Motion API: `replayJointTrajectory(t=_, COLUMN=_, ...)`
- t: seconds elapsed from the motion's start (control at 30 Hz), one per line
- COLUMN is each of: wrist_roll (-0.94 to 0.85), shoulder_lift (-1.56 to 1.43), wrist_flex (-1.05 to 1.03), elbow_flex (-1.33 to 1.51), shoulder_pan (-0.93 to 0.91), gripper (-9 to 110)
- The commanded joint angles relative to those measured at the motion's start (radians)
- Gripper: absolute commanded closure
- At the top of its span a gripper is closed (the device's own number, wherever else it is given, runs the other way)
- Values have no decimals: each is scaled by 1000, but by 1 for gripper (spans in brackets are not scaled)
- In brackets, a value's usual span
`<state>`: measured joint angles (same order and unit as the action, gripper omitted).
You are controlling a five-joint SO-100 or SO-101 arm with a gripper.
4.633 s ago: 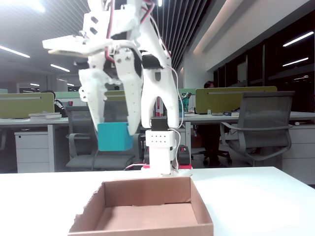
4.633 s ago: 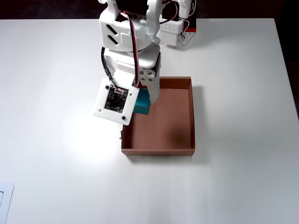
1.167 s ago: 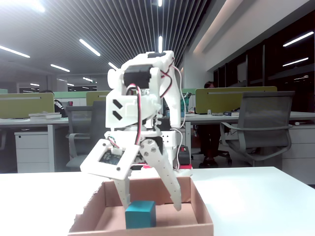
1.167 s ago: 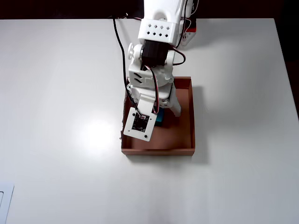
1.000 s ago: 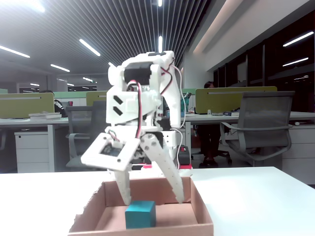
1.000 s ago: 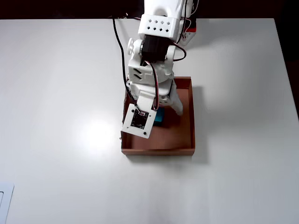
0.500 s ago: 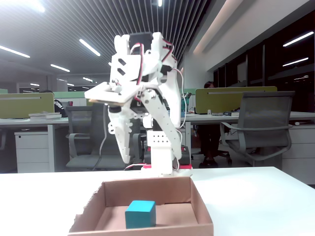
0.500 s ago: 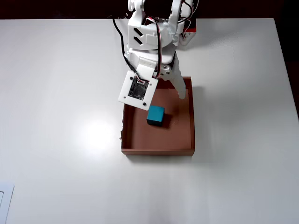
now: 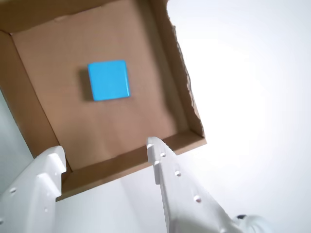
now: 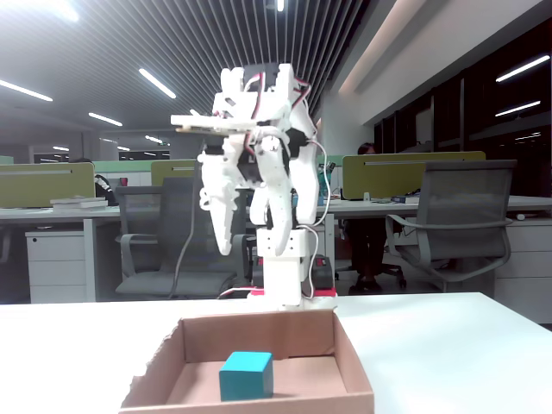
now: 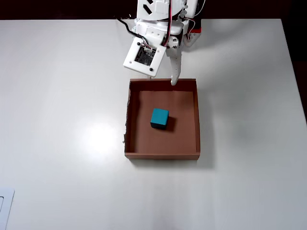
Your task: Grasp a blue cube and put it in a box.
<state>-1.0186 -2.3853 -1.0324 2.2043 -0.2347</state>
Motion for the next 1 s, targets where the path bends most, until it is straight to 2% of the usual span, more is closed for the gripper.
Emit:
replayJointTrajectory(t=0.0, wrist_roll=-9, shoulder_lift=-94, wrist_flex=31, elbow_flex=34, shoulder_pan=11, gripper=83)
replayJointTrajectory(t=0.4, wrist_roll=-11, shoulder_lift=-440, wrist_flex=60, elbow_flex=339, shoulder_pan=-8, gripper=83)
replayJointTrajectory(t=0.63, wrist_roll=-14, shoulder_lift=-773, wrist_flex=-83, elbow_flex=526, shoulder_pan=31, gripper=83)
replayJointTrajectory(t=0.97, wrist_roll=-15, shoulder_lift=-798, wrist_flex=-55, elbow_flex=620, shoulder_pan=17, gripper=83)
